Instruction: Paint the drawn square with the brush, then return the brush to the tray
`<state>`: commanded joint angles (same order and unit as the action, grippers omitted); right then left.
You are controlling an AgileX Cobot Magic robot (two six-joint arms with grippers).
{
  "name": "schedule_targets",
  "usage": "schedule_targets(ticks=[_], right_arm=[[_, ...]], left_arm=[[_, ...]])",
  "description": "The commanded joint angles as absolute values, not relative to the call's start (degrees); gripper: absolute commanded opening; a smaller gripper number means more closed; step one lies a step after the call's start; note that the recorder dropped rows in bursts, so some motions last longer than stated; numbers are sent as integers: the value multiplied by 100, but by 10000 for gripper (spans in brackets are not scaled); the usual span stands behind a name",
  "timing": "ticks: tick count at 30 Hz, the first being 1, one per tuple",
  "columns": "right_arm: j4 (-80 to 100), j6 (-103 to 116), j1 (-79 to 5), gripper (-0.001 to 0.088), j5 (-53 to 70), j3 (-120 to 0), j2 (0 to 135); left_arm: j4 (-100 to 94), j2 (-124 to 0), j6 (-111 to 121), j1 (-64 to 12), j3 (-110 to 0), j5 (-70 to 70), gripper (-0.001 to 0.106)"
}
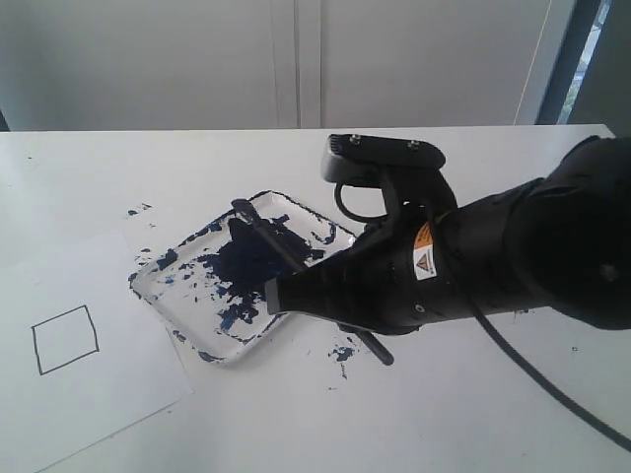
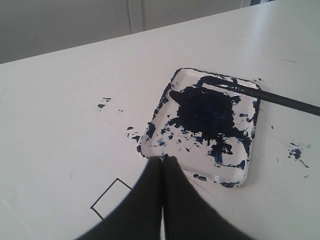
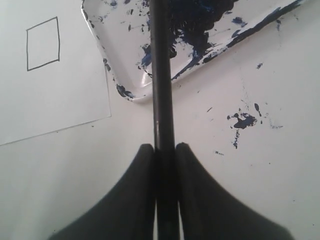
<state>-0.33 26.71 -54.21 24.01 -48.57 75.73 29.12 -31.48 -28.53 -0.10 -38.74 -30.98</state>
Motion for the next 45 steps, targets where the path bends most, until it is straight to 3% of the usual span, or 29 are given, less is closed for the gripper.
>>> schedule_targets(ticks=[10, 29, 34, 39, 41, 45], right_arm=[[-188, 2145, -5421, 0, 2798, -4990, 7113], [-1295, 422, -5421, 0, 3670, -5356, 7013], [-1297, 445, -5421, 0, 3596, -5356, 7013], [-1297, 434, -5421, 0, 3585, -5356, 7013], [-1297, 411, -5421, 0, 3585, -5356, 7013], [-1297, 413, -5421, 0, 3574, -5356, 7013]], left_arm=[[2912, -3234, -3164, -10, -3874, -3047, 3], [719, -5291, -3469, -10, -3874, -3134, 21], [712, -5822, -3373, -10, -3874, -3161, 202], [680, -6247, -3147, -10, -3874, -3200, 565], [680, -6388, -3059, -10, -3874, -3176, 609], [588, -6694, -2926, -10, -3874, -2674, 577]])
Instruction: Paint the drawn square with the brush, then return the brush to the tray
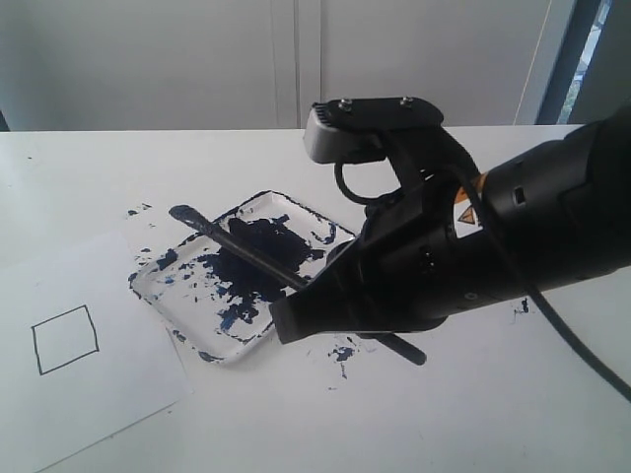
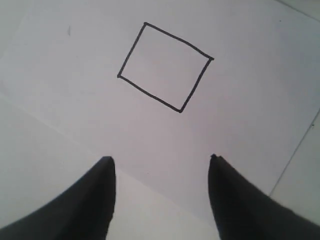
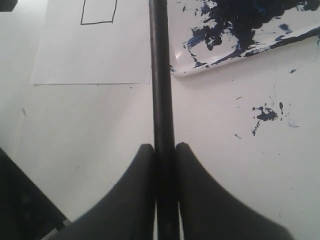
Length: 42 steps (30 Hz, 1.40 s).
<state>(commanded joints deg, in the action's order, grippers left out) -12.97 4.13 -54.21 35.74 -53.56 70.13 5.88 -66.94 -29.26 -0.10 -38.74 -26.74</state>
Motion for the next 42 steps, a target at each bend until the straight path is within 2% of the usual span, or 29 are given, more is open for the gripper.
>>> schedule_targets(ticks=[9, 18, 25, 33, 36, 42], right_arm=[[-1321, 299, -5421, 0, 3766, -5356, 7013], [-1361, 48, -5421, 0, 3986, -5356, 7013], [-1431, 0, -5421, 0, 3986, -5356, 7013], [-1443, -120, -5421, 0, 3986, -5356, 7013], [-1466, -133, -5421, 0, 3948, -5356, 7013], [-1497, -133, -5421, 0, 3995, -5356, 7013]], left_arm=[[588, -7620, -802, -10, -3880, -309, 536], [588, -8727, 1285, -10, -4409, 183, 536], [588, -9062, 1710, -71, -4645, 1051, 493], [571, -9118, 1606, -71, -4645, 1167, 493], [571, -9345, 1278, -71, -4741, 718, 488], [731, -9758, 1574, -71, -4960, 126, 361]])
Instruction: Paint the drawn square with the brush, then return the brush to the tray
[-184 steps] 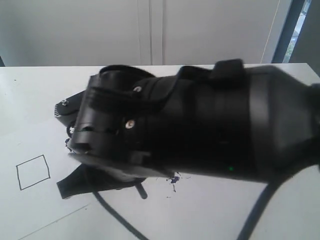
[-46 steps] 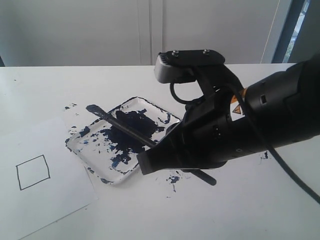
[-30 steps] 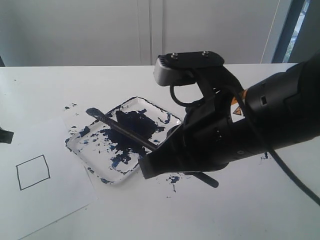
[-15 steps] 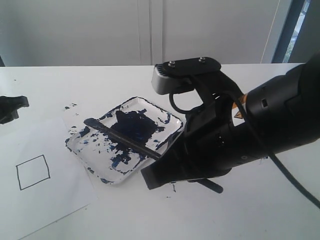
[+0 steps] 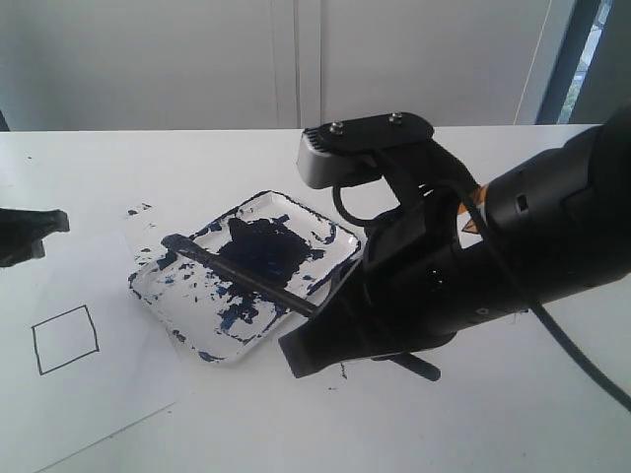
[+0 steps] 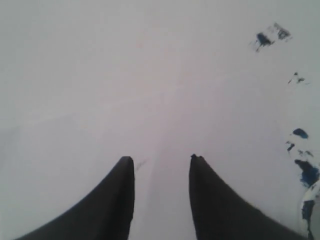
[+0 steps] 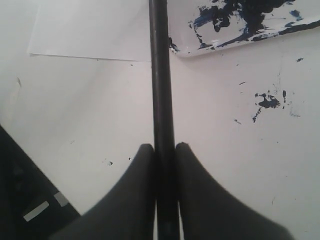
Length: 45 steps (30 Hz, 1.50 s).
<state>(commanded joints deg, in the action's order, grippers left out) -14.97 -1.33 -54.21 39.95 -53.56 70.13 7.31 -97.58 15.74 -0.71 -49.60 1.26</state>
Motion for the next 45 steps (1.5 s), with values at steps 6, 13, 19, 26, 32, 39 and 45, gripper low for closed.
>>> schedule_targets(ticks=[6, 13, 19, 26, 32, 39, 45], right_arm=[[-1509, -146, -5421, 0, 4061, -5356, 7013], [-1509, -239, -5421, 0, 4100, -5356, 7013], [-1509, -239, -5421, 0, 3979, -5356, 7013], [-1509, -266, -5421, 0, 3904, -5356, 7013], [-1521, -280, -5421, 0, 3889, -5356, 7013], [-1545, -280, -5421, 0, 3854, -5356, 7013], [-1556, -280, -5421, 0, 3844, -5356, 7013]], left_arm=[[783, -9853, 1263, 180, -5163, 0, 362], [719, -9853, 1168, 1093, -5306, -780, 362], [224, -9853, 1180, 1130, -5306, -911, 505], [197, -9853, 1332, 1130, -5331, -1140, 401], [197, -9853, 1659, 1119, -5331, -1099, 401], [233, -9891, 2711, 954, -5331, -649, 401], [223, -10151, 2702, 727, -5341, -483, 402]])
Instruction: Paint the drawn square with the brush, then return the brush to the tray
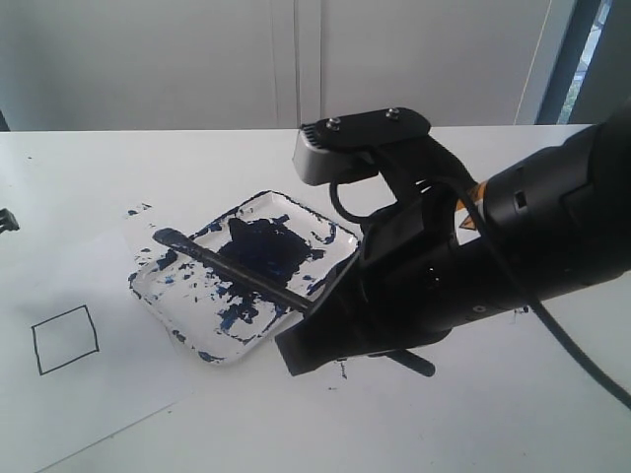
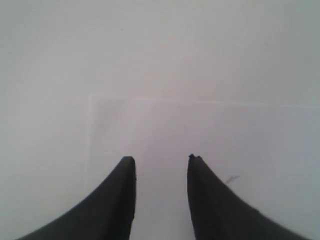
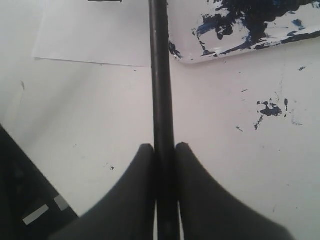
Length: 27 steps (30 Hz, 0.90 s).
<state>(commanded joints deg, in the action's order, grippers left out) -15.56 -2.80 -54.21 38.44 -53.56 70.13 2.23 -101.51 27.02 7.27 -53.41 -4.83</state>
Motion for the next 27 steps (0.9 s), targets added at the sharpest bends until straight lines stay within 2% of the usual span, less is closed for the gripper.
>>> schedule_targets(ticks=[4, 10, 27], right_arm=[[-1566, -280, -5421, 0, 3855, -5356, 7013], [-1565, -351, -5421, 0, 3890, -5356, 7013], [-1668, -406, -5421, 0, 3807, -5356, 7013]], left_arm=[[208, -10333, 2702, 727, -5341, -427, 420], [208, -10336, 2662, 727, -5366, -117, 554], [118, -10371, 1490, 727, -5773, -498, 551]])
